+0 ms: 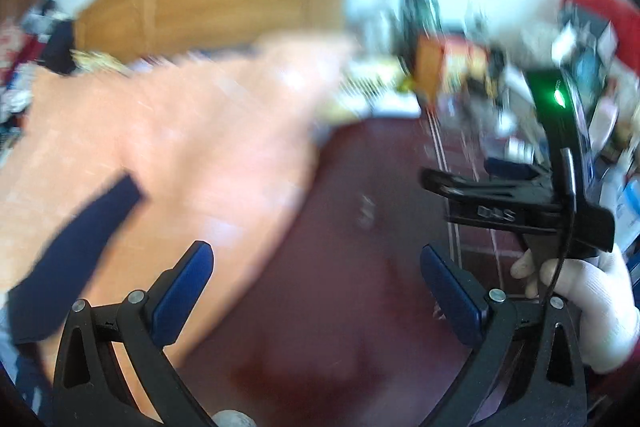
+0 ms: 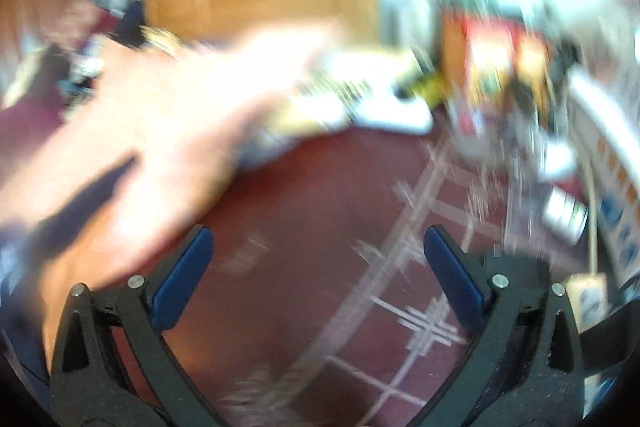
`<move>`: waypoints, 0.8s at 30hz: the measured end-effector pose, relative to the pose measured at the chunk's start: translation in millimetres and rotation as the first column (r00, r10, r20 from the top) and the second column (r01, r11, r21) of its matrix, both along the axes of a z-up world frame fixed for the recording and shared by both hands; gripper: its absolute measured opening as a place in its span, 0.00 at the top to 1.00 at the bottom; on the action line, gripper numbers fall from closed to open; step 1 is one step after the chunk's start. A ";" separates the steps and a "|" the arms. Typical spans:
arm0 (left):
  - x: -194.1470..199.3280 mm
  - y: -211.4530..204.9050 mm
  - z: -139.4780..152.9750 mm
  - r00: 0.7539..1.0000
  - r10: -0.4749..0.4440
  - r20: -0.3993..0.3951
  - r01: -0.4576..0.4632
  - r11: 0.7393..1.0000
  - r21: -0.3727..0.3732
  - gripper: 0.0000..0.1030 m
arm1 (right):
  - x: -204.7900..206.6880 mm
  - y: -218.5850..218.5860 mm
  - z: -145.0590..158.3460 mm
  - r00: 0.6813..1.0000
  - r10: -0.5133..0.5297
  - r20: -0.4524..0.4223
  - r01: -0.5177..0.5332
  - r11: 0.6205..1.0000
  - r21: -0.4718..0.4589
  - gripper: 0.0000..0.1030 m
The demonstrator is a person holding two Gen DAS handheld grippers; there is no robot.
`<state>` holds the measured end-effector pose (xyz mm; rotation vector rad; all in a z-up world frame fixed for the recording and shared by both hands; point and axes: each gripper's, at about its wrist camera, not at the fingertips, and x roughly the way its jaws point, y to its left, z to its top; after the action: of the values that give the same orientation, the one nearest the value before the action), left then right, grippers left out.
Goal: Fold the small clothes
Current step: 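Carry both tools from the desk over to the navy jacket on the bed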
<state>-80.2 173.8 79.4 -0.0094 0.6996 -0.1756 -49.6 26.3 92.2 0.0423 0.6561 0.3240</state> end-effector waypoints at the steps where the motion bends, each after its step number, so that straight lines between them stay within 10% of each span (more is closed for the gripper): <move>1: -14.2 18.0 16.2 0.999 0.031 0.041 -0.030 0.999 -0.010 0.00 | -13.0 1.2 18.6 0.998 0.028 0.050 -0.030 0.998 0.046 0.00; 7: -145.4 132.1 132.4 0.913 0.276 0.301 -0.252 0.961 -0.117 0.00 | -88.8 83.1 120.7 0.874 0.276 0.399 -0.311 0.950 0.024 0.00; 13: -273.7 181.7 197.6 0.813 0.425 0.398 -0.325 0.899 -0.295 0.00 | -135.0 150.8 167.1 0.698 0.484 0.528 -0.612 0.786 0.088 0.00; 15: -305.4 179.4 203.1 0.782 0.442 0.440 -0.284 0.881 -0.379 0.00 | -148.1 181.6 165.5 0.632 0.563 0.532 -0.703 0.706 0.089 0.00; 19: -324.6 165.7 211.3 0.819 0.363 0.445 -0.156 0.887 -0.435 0.00 | -141.1 255.5 123.5 0.498 0.764 0.411 -0.860 0.374 0.347 0.00; 24: -313.0 140.6 218.0 0.858 0.282 0.428 -0.073 0.894 -0.442 0.00 | -139.6 395.2 12.2 0.324 0.935 0.144 -0.803 0.191 0.565 0.00</move>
<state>-393.2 314.3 297.4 -0.4273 0.1429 -0.1322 -189.2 421.5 104.4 0.2709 0.7500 1.7329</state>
